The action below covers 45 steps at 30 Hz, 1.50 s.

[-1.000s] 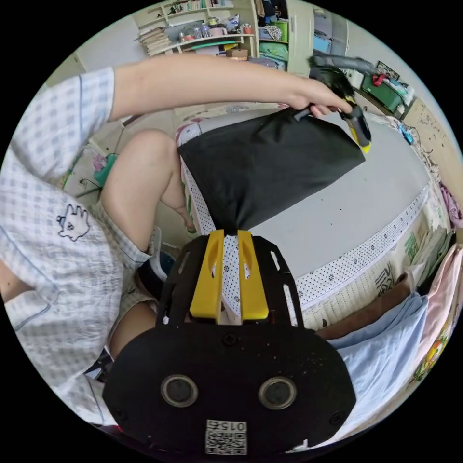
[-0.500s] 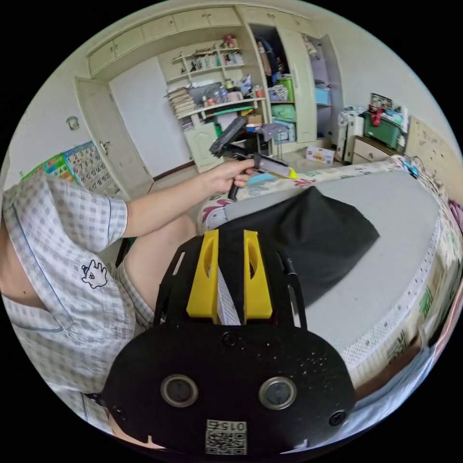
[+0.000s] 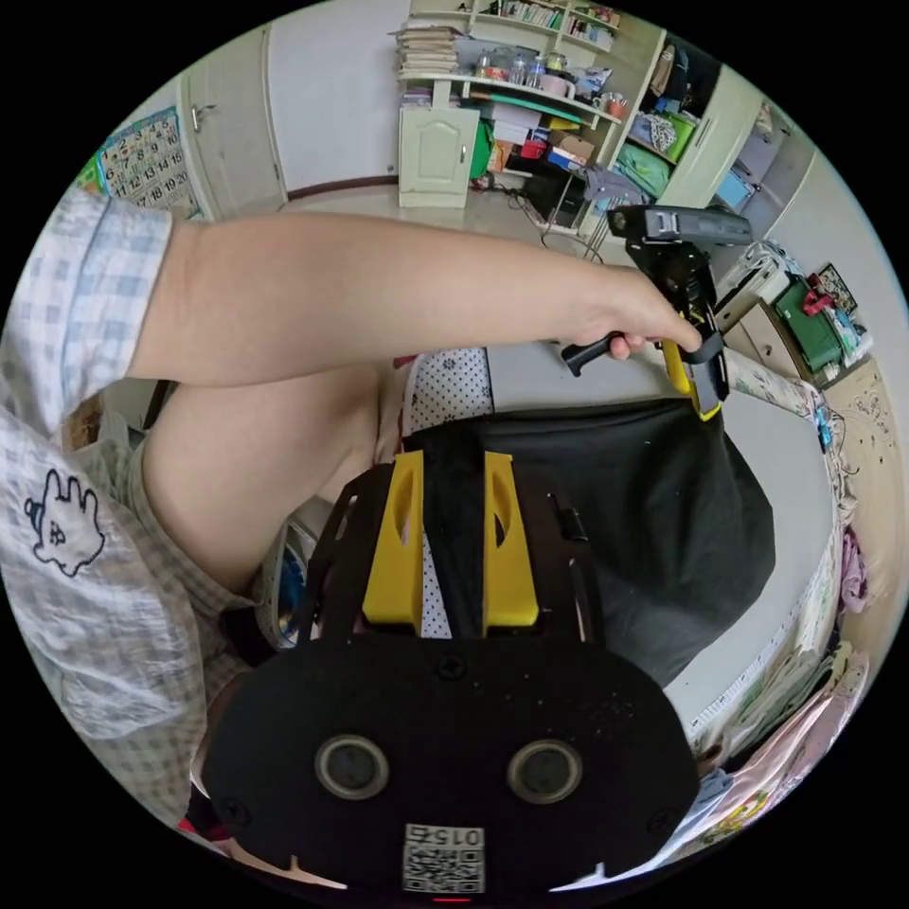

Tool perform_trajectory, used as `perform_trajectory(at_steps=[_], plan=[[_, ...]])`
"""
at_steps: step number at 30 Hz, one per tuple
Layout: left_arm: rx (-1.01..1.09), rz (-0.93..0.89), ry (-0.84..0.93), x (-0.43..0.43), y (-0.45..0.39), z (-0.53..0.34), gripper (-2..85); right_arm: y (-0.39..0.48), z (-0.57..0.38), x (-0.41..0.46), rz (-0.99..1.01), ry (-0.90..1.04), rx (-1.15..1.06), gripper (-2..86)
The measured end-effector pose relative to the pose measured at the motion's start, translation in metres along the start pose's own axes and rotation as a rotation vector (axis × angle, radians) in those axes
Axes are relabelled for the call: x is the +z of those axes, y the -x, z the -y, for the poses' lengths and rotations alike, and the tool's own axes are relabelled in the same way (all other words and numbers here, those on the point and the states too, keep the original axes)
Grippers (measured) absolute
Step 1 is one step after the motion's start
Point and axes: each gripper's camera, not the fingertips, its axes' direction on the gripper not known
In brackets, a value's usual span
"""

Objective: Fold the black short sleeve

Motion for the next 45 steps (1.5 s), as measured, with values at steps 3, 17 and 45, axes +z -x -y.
perform_trajectory(at_steps=[3,17,45], plan=[[0.010,-0.025,0.018,0.005,0.004,0.004,6.8,0.004,-0.001,0.003,-0.033,0.014,-0.026,6.1],[0.069,0.037,-0.006,-0.016,0.000,0.005,-0.2,-0.060,-0.023,-0.039,0.262,-0.184,0.071,-0.6],[-0.122,-0.169,-0.071,-0.019,0.078,0.003,13.4,-0.448,-0.236,-0.179,0.240,-0.667,0.975,12.1]])
